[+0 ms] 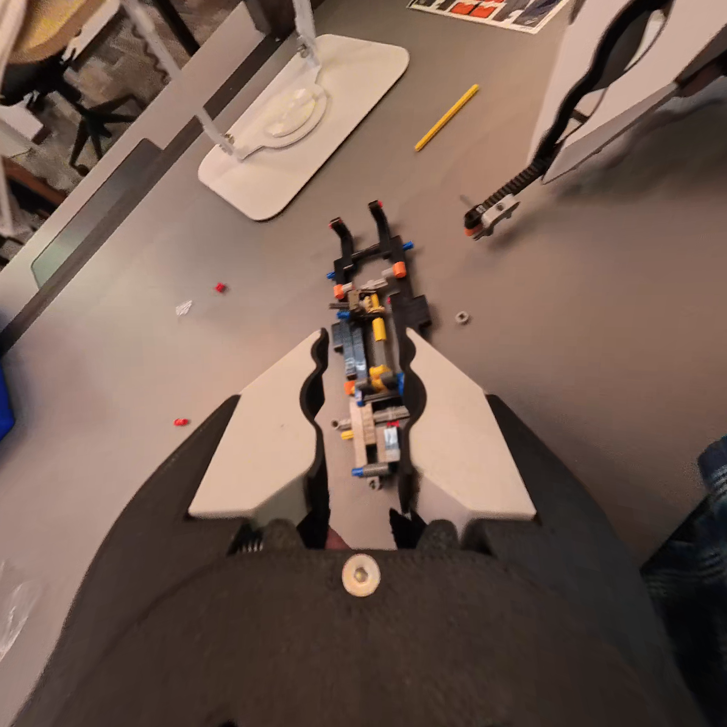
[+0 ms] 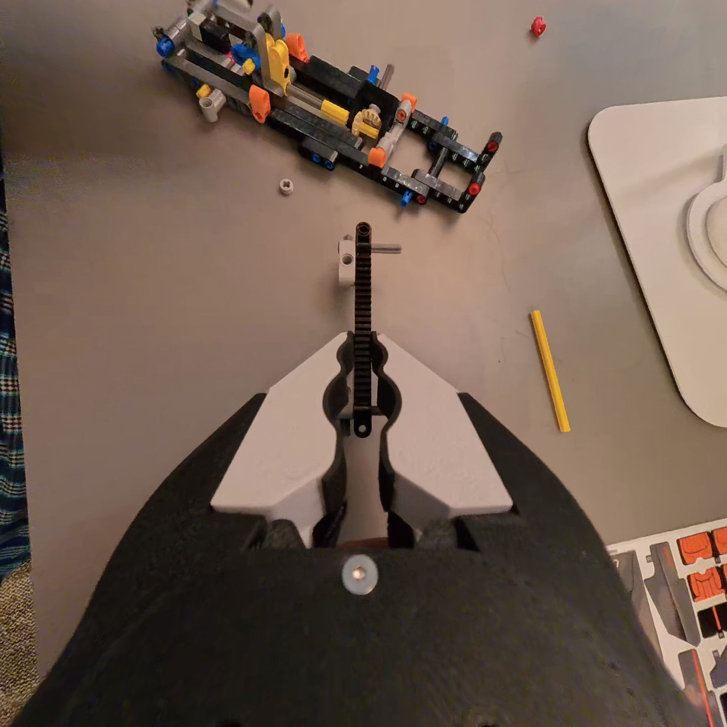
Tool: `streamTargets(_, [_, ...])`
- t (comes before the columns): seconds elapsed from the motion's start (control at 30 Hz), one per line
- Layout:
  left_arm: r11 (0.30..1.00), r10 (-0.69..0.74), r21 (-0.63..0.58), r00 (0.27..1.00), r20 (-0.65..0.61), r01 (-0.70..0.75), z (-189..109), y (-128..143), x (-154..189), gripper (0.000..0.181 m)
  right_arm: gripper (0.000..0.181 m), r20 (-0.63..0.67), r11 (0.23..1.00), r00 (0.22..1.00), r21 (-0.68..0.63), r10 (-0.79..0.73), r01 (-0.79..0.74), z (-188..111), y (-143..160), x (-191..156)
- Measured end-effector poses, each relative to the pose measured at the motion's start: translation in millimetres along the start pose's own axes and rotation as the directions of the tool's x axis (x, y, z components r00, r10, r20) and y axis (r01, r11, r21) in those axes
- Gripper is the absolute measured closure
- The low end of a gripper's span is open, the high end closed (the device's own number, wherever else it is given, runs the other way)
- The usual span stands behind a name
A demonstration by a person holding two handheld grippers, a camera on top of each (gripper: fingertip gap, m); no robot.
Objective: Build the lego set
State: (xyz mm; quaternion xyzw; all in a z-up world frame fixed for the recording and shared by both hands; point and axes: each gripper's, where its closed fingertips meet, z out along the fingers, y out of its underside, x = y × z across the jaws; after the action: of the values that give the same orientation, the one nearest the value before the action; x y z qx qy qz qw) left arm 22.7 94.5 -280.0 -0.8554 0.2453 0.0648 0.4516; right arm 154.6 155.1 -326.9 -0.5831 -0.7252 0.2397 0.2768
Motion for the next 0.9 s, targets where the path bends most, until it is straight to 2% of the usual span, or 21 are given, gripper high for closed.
streamTargets(0.03, [1.000, -0.004, -0.009, 1.000, 0.012, 0.004, -2, 4, -5, 0.146, 0.176, 0.002, 1.000, 1.000, 0.003, -0.005, 0.005, 0, -1, -1])
streamTargets(0.2, [0.998, -0.025, -0.057, 0.998, 0.060, 0.028, -11, 24, -24, 0.137, 0.176, 0.008, 1.000, 1.000, 0.021, -0.015, 0.015, 1, -9, -2])
streamTargets(0.4, [0.992, -0.078, -0.098, 0.995, 0.061, 0.084, -16, 46, -32, 0.129, 0.176, 0.014, 0.999, 1.000, 0.034, -0.021, 0.020, 2, -15, -2])
streamTargets(0.5, [0.986, -0.136, -0.095, 0.990, 0.030, 0.139, -18, 52, -29, 0.127, 0.176, 0.016, 0.999, 1.000, 0.036, -0.022, 0.022, 2, -16, -2])
streamTargets(0.67, [0.967, -0.199, -0.175, 0.977, -0.074, 0.183, -16, 74, -11, 0.124, 0.176, 0.024, 0.999, 0.999, 0.043, -0.024, 0.023, 2, -18, -4])
streamTargets(0.9, [0.961, -0.260, -0.130, 0.958, -0.120, 0.244, -19, 69, -4, 0.121, 0.176, 0.035, 0.999, 0.999, 0.039, -0.032, 0.030, 4, -18, -7])
